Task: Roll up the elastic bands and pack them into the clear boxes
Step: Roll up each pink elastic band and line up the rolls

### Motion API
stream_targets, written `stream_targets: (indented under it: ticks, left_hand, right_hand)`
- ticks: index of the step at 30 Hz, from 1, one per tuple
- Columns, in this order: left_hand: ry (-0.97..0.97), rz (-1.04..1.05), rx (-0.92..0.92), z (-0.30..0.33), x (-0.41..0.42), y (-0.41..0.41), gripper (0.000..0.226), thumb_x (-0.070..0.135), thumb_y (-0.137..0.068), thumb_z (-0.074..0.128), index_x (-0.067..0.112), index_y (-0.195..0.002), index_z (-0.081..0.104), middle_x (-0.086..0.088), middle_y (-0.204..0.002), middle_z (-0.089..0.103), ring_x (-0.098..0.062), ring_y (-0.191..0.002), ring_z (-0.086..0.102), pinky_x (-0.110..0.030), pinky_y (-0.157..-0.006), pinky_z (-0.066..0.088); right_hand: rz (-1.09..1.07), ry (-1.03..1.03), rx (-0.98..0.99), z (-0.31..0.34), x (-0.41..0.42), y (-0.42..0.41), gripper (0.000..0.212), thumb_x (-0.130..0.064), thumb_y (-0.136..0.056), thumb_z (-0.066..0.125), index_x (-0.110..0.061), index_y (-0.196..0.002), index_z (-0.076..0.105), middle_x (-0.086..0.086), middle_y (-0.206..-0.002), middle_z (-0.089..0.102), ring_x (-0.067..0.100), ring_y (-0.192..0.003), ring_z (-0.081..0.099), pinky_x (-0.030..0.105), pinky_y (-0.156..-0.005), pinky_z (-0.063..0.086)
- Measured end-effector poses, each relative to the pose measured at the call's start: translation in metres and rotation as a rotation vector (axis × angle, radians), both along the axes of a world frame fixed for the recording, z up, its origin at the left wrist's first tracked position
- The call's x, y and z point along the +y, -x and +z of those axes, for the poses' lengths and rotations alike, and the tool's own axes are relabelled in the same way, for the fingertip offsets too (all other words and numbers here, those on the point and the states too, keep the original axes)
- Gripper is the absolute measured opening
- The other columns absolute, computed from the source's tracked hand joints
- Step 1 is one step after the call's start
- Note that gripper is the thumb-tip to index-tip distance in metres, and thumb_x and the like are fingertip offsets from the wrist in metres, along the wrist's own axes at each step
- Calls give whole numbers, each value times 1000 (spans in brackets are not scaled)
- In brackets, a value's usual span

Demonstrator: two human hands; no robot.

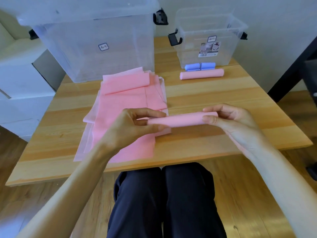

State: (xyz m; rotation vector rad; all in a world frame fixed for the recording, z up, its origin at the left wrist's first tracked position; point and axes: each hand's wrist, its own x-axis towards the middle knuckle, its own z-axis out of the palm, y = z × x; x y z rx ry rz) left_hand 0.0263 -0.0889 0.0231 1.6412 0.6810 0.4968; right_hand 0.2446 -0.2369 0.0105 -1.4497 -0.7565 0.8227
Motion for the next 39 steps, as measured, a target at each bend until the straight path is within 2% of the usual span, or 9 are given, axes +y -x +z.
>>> stream_targets:
  ticks: [7,14,19,22,26,31,33,36,39]
  left_hand:
    - [-86,-75,93,0,44,-65,32,3,-76,81,21,-102,76,10,-105,76,-12,-99,72,-17,-90,53]
    - [-255,-78,87,-4,86,-132,31,4,-77,82,24,-99,74,18,-99,72,6,-89,66,-9,-84,48]
    - [-375,17,99,-16,97,-168,31,12,-71,87,29,-93,74,17,-90,71,4,-79,66,-7,-76,48]
    - [-466,69,146,-26,99,-179,28,21,-73,86,38,-91,73,19,-87,70,9,-78,62,-4,-73,45]
    - [-570,150,174,-35,102,-187,27,28,-73,83,41,-95,74,14,-91,73,5,-88,64,-16,-79,49]
    - [-615,161,135,-38,102,-190,27,21,-74,84,33,-97,76,19,-96,64,3,-85,63,-15,-78,50]
    - [-619,160,122,-39,102,-189,27,19,-74,85,30,-97,76,18,-96,58,2,-86,64,-14,-77,50]
    - [-618,163,111,-39,105,-187,26,17,-74,84,30,-94,74,13,-98,60,3,-87,65,-15,-77,50]
    - [-583,168,109,-38,107,-184,24,14,-75,83,27,-94,74,9,-100,63,6,-85,65,-8,-77,46]
  right_hand:
    - [-32,46,-92,3,27,-69,31,-27,-60,82,-20,-90,76,-2,-98,77,9,-98,69,24,-97,48]
    - [-58,73,-229,5,62,-130,21,-20,-71,82,-21,-89,74,-6,-82,72,7,-70,60,13,-79,48]
    - [-143,99,-316,-5,82,-162,19,-18,-75,83,-23,-91,75,-7,-96,74,3,-87,64,13,-86,45]
    - [-199,104,-363,-15,89,-170,21,-16,-76,83,-20,-94,74,-6,-94,72,1,-83,63,4,-77,44]
    - [-254,78,-401,-25,95,-170,20,-11,-77,83,-17,-93,73,-8,-86,70,-10,-69,61,2,-71,42]
    - [-313,67,-464,-28,102,-172,19,-13,-77,83,-23,-89,72,-9,-85,69,-3,-74,60,5,-73,45]
    - [-328,78,-495,-30,103,-172,18,-15,-78,82,-22,-91,73,-10,-86,70,-9,-71,59,3,-71,42]
    - [-334,95,-540,-32,103,-171,16,-17,-80,81,-18,-94,74,-9,-88,71,-13,-69,59,2,-70,40]
    - [-339,109,-559,-30,103,-169,21,-16,-80,80,-15,-100,74,-5,-93,71,-4,-77,62,2,-71,42]
